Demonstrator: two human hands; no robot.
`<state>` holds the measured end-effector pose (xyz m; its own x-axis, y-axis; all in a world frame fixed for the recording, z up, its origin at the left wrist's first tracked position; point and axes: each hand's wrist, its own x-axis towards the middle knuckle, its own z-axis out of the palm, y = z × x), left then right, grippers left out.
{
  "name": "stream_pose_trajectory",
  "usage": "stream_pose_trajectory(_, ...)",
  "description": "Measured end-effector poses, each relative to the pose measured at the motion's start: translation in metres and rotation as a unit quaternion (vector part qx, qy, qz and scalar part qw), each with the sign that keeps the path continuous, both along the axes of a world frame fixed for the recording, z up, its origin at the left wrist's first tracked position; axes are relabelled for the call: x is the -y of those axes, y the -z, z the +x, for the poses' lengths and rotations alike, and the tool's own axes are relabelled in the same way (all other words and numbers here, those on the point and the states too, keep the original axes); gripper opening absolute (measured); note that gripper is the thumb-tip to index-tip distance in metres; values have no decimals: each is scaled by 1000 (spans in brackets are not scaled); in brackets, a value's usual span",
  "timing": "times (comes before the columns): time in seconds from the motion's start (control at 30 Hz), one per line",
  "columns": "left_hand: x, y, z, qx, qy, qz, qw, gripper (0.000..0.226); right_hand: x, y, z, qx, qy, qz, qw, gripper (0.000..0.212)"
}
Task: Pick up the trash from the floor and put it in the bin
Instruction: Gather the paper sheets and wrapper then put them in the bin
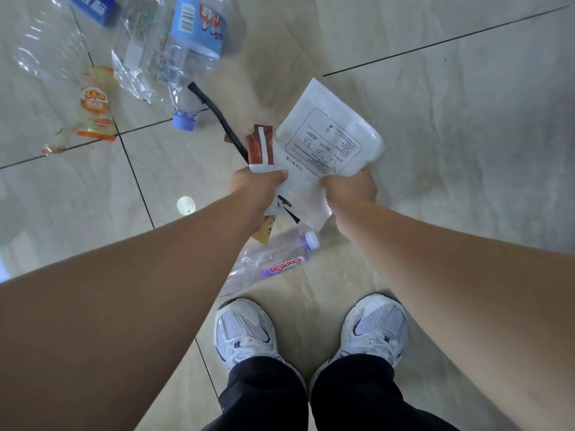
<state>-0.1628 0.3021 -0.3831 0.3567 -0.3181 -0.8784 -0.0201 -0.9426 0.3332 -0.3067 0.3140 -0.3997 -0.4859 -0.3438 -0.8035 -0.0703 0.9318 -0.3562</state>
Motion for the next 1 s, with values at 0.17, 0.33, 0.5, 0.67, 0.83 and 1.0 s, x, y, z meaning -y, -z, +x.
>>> stream_pose_trajectory(0.17,-7,-8,-6,14,33,-39,999,22,-11,-10,-13,75,69,-41,994,20)
stream_pose_trajectory(0.33,-6,-9,-21,-24,-7,-34,999,37,-11,-10,-19,121,78,-44,989,29)
stream_pose_trajectory(0.5,1,-3,-26,-13,12,-59,998,48,-6,-5,-15,152,81,-38,984,30)
stream_pose_trajectory(0.67,0,-24,-17,-18,9,-79,997,35,-9,-27,-22,183,87,-62,977,31)
stream_pose_trajectory(0.83,-9,-79,-9,-63,-1,-86,994,29,-16,-90,-25,268,132,-52,953,29)
stream_pose_trajectory(1.0,-25,-156,-7,-106,1,-86,991,38,-32,-178,-37,350,151,-57,923,20)
